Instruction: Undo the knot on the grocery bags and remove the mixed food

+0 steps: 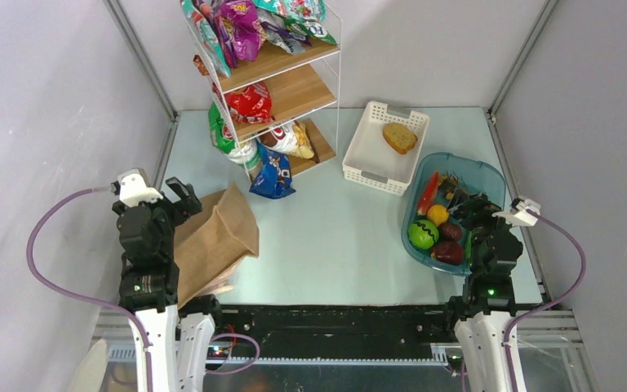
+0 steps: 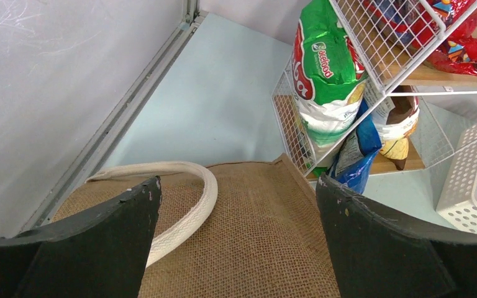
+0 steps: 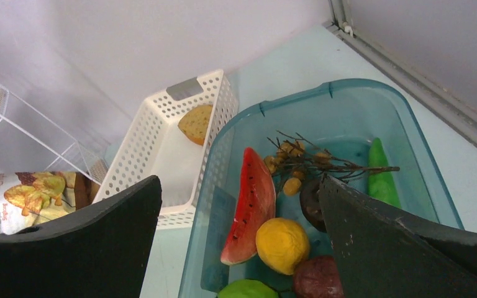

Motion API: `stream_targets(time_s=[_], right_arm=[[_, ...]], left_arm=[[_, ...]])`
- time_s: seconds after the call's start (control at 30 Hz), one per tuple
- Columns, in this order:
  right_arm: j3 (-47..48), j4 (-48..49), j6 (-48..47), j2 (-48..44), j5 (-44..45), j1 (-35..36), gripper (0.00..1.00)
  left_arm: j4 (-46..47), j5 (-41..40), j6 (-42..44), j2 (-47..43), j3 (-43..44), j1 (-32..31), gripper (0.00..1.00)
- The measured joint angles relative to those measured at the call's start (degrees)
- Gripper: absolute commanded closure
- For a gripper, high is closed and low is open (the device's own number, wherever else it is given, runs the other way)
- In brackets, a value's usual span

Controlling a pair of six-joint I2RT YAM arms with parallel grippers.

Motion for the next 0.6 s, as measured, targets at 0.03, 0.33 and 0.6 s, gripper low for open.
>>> stream_targets(time_s=[0.03,0.33,0.6], right_arm=[[0.00,-0.39,0.00,-0.02,-0.31,-0.02,0.00],[0.00,-2.78,0.59,-0.17,-0.13,-0.09,0.00],[0.00,-2.78,0.46,1.49,-2.14,-0.13,0.00]], left_arm=[[0.00,-0.20,-0.02,0.04,0.00,0.00,0.02],[0.02,-1.40,0.00,0.28,0.00,0.09,0.02],[0.28,-2.78,-1.70,5.01,0.00,10.69,0.02]])
